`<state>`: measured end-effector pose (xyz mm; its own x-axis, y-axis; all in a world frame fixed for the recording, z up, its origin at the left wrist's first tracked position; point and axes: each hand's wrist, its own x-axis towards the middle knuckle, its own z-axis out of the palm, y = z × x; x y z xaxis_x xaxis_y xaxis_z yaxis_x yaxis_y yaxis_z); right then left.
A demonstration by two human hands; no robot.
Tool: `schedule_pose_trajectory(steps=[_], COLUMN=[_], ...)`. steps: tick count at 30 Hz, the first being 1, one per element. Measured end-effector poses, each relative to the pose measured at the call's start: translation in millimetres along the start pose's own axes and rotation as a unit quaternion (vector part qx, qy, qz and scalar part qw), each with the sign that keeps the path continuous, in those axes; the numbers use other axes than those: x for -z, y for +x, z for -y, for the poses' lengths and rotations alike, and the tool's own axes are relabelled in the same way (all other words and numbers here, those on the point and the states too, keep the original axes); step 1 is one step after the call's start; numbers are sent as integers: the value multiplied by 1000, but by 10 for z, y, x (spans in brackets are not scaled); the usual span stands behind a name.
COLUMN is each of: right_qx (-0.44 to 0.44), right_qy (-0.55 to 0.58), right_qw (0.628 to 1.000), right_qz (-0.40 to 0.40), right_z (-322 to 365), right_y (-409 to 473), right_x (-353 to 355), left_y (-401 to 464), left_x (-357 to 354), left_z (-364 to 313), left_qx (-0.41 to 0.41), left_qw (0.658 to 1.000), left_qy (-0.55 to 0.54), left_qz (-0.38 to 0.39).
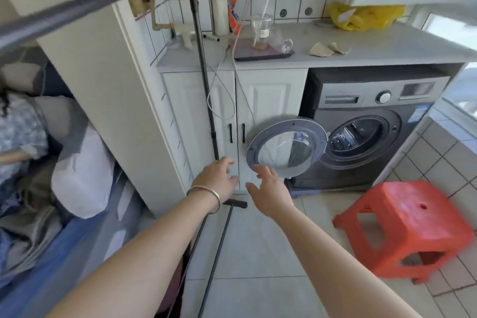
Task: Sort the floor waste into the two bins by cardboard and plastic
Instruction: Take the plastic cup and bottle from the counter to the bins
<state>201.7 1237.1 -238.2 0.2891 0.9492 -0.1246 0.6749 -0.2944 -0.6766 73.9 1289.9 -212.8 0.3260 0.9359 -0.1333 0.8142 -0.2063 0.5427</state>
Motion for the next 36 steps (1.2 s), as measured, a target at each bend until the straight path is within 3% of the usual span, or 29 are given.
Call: schedule_pose_trajectory(steps=[9, 17, 24, 30, 33, 36], right_qx=[-8, 11, 15, 35, 43, 2], right_qy=[29, 28, 19, 5, -42, -119], right_qw=[999, 998, 994, 983, 970, 967], right_qz=[-43, -55, -104, -180, -237, -224], right_z=[151, 31, -74, 178, 349, 501], right_y=[1163, 2639, 3788, 4602, 4975, 5352], right_x=[335, 1128, 1700, 2028, 2168, 2261], left_y=[1125, 2615, 3649, 4546, 4981, 5407], left_x=[183, 264, 317, 553, 702, 781], left_z=[-238, -972, -1303, -1331, -1376, -1397], left_qx=[-5, 4, 9, 29, 19, 10], left_qw=[1000, 998, 993, 975, 960, 954], left_qy=[3, -31, -82, -161, -197, -232], left_qz=[-26, -57, -84, -152, -199, -188])
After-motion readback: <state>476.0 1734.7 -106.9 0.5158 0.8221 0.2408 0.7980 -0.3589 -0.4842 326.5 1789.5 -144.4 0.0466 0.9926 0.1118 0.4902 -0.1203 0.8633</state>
